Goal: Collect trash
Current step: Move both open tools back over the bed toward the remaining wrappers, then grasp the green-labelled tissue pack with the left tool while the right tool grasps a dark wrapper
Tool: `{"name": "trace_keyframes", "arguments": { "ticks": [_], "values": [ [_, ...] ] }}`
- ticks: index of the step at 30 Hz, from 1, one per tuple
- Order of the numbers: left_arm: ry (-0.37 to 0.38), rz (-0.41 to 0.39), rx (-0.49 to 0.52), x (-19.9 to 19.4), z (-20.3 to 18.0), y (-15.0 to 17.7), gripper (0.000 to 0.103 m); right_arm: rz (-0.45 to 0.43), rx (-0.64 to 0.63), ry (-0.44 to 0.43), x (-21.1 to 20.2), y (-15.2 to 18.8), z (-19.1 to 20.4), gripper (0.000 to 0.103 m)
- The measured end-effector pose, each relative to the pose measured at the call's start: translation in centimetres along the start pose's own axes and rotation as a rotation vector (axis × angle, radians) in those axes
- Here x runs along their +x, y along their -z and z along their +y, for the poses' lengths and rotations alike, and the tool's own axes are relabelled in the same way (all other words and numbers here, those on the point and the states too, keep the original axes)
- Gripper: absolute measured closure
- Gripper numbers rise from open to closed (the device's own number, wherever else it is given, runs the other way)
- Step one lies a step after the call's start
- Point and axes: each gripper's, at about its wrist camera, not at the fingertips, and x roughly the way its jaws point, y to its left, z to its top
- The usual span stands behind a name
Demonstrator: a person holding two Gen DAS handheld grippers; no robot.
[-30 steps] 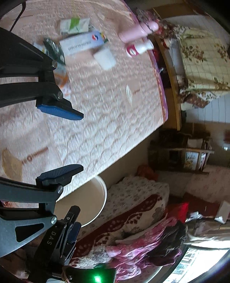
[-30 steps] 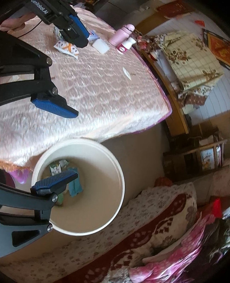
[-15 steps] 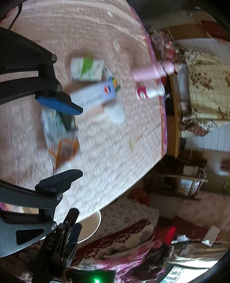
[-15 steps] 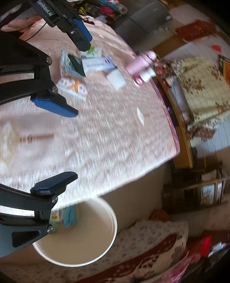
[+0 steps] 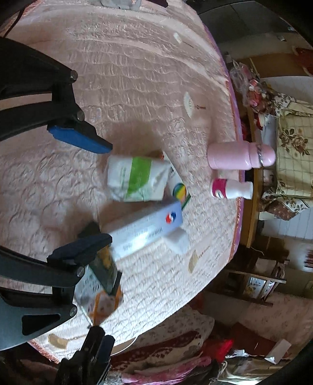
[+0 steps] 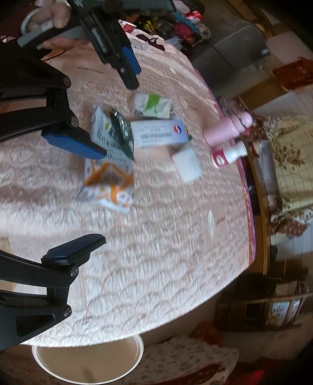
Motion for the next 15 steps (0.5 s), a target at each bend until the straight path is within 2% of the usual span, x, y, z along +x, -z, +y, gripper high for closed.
{"name": "trace_keyframes", "arguments": {
  "ticks": [3, 15],
  "values": [
    [0.019, 0.014, -0.001, 1.3, 0.8, -0.4, 0.031, 0.012, -0.009, -0.034, 0.6, -0.4, 1.1, 0.035],
    [0.028, 0.051, 0.001, 6.5, 1.6, -1.8, 0.032, 0.039, -0.018, -0.034, 1.9, -1.1, 2.4, 0.034]
  ]
}}
